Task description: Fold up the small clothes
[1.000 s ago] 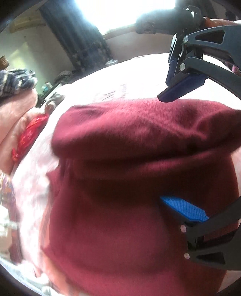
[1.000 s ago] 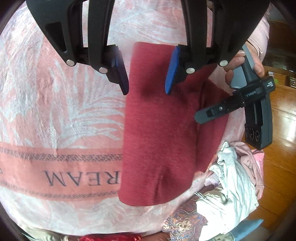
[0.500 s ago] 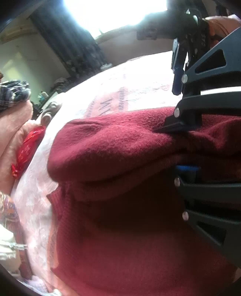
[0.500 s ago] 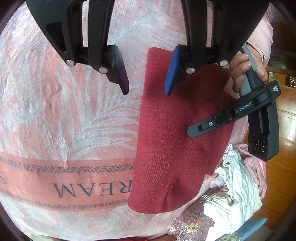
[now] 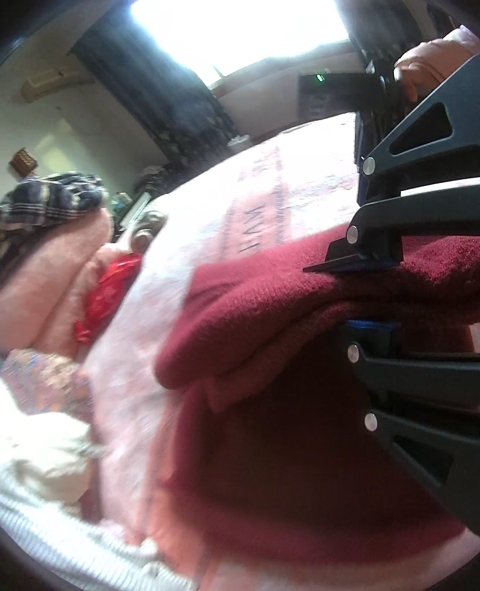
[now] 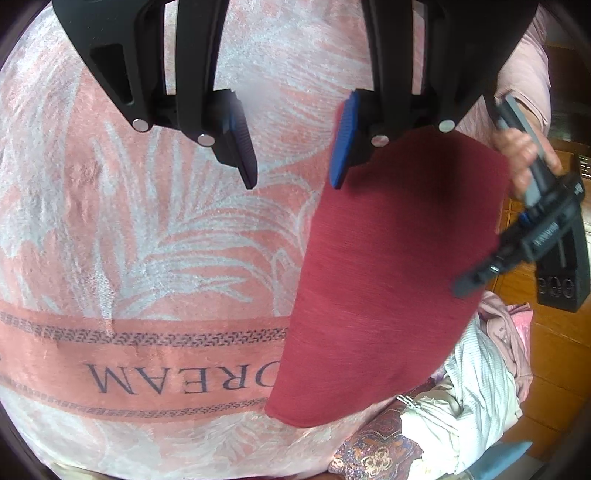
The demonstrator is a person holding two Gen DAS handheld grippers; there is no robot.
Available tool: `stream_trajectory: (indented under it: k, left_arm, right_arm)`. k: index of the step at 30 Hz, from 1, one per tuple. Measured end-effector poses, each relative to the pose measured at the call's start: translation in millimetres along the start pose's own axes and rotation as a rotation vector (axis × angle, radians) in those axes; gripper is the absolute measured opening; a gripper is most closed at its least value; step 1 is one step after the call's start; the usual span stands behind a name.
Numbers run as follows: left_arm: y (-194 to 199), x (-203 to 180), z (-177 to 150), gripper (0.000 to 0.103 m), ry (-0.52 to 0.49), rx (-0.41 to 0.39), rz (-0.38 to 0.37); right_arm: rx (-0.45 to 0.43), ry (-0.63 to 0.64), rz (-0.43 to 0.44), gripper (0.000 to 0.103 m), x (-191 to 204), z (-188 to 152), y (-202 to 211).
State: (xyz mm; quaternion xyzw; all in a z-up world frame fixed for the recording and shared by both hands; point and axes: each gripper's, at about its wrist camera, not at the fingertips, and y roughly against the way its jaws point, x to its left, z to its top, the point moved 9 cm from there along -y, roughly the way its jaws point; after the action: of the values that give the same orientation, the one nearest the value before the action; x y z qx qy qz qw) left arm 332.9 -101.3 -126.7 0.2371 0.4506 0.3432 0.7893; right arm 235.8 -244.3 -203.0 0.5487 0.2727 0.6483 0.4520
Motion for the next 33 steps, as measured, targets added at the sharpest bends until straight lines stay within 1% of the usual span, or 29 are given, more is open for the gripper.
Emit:
stream_trajectory:
  k: [5, 9, 12, 16, 21, 23, 24, 26, 27, 29, 30, 31, 32, 33]
  left_arm:
    - [45.3, 39.6, 14.8, 0.019, 0.021, -0.064, 0.025]
    - [66.9, 76.3, 14.9, 0.019, 0.047, -0.073, 0.045]
    - [64.8, 104.6, 8.0, 0.019, 0.075, -0.056, 0.086]
    - [57.1, 128.5, -1.4, 0.019, 0.096, -0.026, 0.122]
    - [56.7, 134.3, -1.2, 0.019, 0.09, -0.022, 0.123]
    - [50.3, 137.9, -3.1, 0.02, 0.085, -0.013, 0.144]
    - [43.2, 142.1, -6.8, 0.02, 0.084, 0.002, 0.164]
    - [33.9, 150.1, -14.7, 0.025, 0.101, 0.025, 0.187]
    - [32.5, 153.0, -17.6, 0.03, 0.109, 0.027, 0.189]
    - [37.9, 153.9, -20.2, 0.033, 0.123, 0.021, 0.183]
    - [41.8, 152.8, -20.7, 0.036, 0.12, 0.021, 0.187]
    - [49.6, 151.2, -21.6, 0.052, 0.116, 0.019, 0.201]
    - [58.7, 149.6, -23.5, 0.062, 0.121, 0.009, 0.21]
    - [70.8, 146.7, -26.8, 0.076, 0.13, -0.013, 0.209]
  right_arm:
    - [0.016, 0.03, 0.0, 0.041, 11.1, -0.8, -9.9]
    - [0.035, 0.047, -0.001, 0.041, 20.9, -2.7, -19.6]
    - [0.045, 0.065, 0.001, 0.042, 30.5, -3.6, -26.4]
    - [0.059, 0.097, 0.018, 0.041, 49.0, -6.0, -34.9]
    - [0.081, 0.138, 0.042, 0.042, 70.8, -13.4, -45.2]
    - [0.097, 0.148, 0.051, 0.043, 77.2, -18.4, -49.9]
    - [0.101, 0.149, 0.051, 0.045, 78.9, -20.0, -50.8]
    - [0.105, 0.156, 0.037, 0.047, 80.8, -22.4, -55.0]
    - [0.108, 0.159, 0.027, 0.047, 80.8, -23.1, -57.2]
    - [0.112, 0.151, 0.029, 0.047, 80.3, -23.4, -58.5]
    - [0.113, 0.145, 0.032, 0.047, 81.1, -22.5, -59.4]
    - [0.114, 0.14, 0.035, 0.047, 81.3, -21.5, -59.1]
    - [0.113, 0.139, 0.038, 0.047, 81.3, -21.3, -58.0]
    - [0.114, 0.14, 0.042, 0.047, 80.0, -21.3, -57.0]
